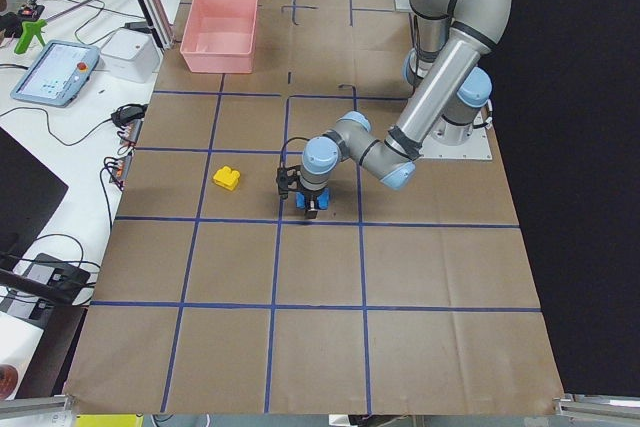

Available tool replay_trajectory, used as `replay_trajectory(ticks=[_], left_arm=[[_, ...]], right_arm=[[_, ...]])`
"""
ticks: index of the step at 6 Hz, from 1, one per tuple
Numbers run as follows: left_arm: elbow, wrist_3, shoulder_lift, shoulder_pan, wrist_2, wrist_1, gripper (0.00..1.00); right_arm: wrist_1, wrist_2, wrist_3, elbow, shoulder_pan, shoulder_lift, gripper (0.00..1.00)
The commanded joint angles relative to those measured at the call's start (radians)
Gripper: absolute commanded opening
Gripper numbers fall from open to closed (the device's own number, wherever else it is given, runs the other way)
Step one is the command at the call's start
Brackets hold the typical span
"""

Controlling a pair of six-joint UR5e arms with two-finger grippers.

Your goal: Put all blocks into box

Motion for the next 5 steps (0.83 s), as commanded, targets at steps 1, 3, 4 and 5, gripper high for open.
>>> replay_trajectory(ticks=[1, 3, 4, 5], left_arm=[[0.0, 0.0, 0.002, -0.001, -0.013, 0.0, 0.69], [0.003, -0.004, 0.007, -0.002, -0.016, 0.0, 0.46], [0.014, -0.006, 0.013, -0.005, -0.014, -0.001, 0.33], [0.035, -0.007, 0.042, -0.011, -0.013, -0.018, 0.23]], right_arm=[[-0.321, -0.01, -0.151, 0.193, -0.114, 0.015, 0.99], [-0.382, 0.019, -0.134, 0.291, -0.248, 0.026, 1.0], [-0.476, 0.092, -0.139, 0.313, -0.248, 0.05, 1.0], [-0.487, 0.085, -0.139, 0.315, -0.252, 0.102, 0.99]])
